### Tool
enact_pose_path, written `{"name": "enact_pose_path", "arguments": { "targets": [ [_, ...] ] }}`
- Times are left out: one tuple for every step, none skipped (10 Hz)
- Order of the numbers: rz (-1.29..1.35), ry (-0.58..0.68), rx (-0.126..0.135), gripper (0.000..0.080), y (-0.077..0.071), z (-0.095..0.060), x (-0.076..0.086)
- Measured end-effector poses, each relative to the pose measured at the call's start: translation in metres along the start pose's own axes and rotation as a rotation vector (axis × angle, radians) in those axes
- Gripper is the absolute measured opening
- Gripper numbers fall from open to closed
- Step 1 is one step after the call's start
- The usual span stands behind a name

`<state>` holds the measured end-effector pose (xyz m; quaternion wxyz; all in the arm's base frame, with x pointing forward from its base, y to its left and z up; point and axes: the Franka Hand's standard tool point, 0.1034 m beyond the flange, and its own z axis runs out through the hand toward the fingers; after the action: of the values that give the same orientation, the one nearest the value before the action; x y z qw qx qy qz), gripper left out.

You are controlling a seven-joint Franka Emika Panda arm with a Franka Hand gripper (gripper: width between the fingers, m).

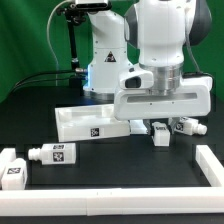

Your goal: Assemble one leg

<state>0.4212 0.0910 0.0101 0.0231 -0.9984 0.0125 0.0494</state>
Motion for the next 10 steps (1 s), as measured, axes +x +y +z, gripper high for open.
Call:
{"name": "enact_pose_path", "arguments": {
  "targets": [
    [0.000,0.000,0.000,0.0282,0.000,0.000,0.000],
    [0.000,0.000,0.000,0.0282,0.000,0.000,0.000],
    [0.002,-0.001,0.003,0.0282,0.002,0.000,0.000],
    [0.017,-0.003,0.009,0.0282,0.007,0.000,-0.001],
    [0.018,0.000,0.008,0.0282,0.008,0.001,-0.004],
    [0.017,0.006,0.008,0.0282,0.008,0.001,-0.004],
    [0.016,0.006,0.008,0.0282,0.008,0.000,-0.004],
    [0.016,0.006,0.008,0.0356,0.008,0.001,-0.004],
    [0.016,0.006,0.008,0.0356,0.008,0.001,-0.004],
    [0.006,-0.007,0.008,0.0556,0.010,-0.002,-0.005]
  ]
}}
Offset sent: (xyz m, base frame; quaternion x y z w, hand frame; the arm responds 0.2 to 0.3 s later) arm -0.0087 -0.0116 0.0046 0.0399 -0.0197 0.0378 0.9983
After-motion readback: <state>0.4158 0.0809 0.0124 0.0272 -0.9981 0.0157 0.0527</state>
